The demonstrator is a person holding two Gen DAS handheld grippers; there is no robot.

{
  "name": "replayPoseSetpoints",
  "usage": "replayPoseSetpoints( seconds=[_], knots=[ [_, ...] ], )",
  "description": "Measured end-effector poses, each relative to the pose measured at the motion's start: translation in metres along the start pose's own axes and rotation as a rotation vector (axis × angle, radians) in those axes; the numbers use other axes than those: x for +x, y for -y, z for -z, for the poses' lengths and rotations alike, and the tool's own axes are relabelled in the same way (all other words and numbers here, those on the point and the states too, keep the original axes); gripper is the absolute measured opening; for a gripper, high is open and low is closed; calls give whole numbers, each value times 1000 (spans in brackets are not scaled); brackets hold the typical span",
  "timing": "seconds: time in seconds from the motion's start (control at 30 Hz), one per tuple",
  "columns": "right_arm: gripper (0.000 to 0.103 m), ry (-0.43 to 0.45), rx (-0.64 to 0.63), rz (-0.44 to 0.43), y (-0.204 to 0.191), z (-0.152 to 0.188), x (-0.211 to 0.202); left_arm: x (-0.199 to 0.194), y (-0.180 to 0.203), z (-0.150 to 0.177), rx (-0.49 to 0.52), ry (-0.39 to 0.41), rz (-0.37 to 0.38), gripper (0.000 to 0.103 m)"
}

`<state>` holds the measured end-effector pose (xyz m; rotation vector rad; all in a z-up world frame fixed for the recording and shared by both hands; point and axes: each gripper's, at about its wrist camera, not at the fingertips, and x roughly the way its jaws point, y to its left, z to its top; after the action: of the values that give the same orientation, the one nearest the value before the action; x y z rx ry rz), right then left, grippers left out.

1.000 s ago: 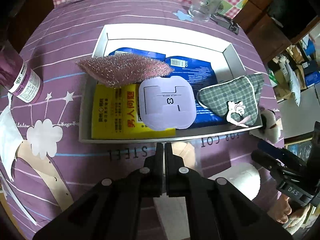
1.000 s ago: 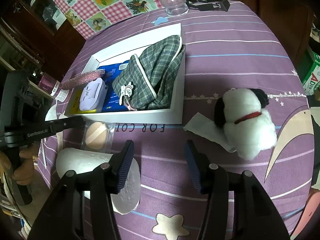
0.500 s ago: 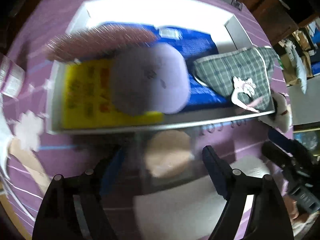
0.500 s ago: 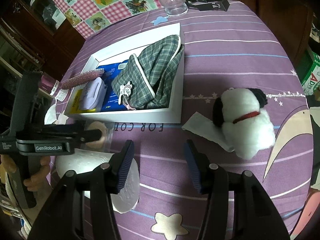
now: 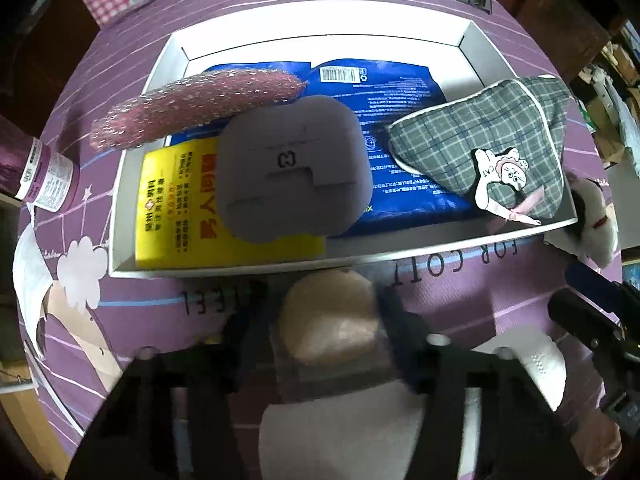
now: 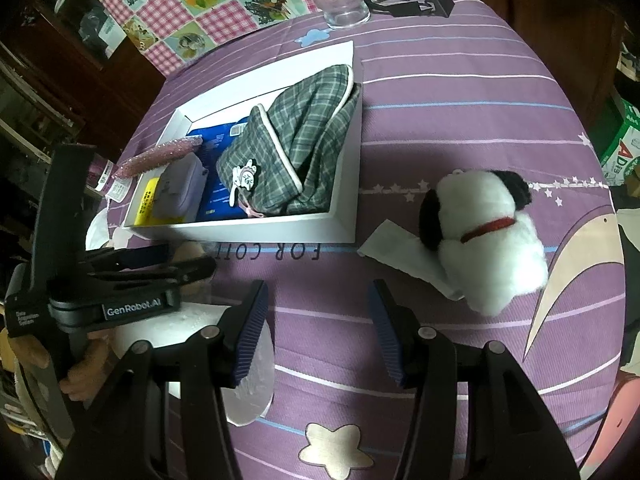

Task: Organize soft objects
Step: 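Grasp the beige puff with left gripper while right gripper approaches the panda plush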

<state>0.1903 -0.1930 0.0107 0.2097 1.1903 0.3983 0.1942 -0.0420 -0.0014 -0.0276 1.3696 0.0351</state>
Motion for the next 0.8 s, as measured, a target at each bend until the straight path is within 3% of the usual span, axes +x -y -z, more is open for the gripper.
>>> replayPoseSetpoints(
  seconds=[0.3, 0.5, 0.8],
  knots=[
    [54, 4, 9, 6, 3, -1, -1, -5, -3, 4, -3, 6, 7, 34],
    [54, 14, 10, 2, 4, -1, -5, -19, -27, 3, -27, 8, 54, 29],
    [54, 32, 10, -10, 3, -1, -10, -60, -37, 9, -32, 119, 98, 28]
  ],
)
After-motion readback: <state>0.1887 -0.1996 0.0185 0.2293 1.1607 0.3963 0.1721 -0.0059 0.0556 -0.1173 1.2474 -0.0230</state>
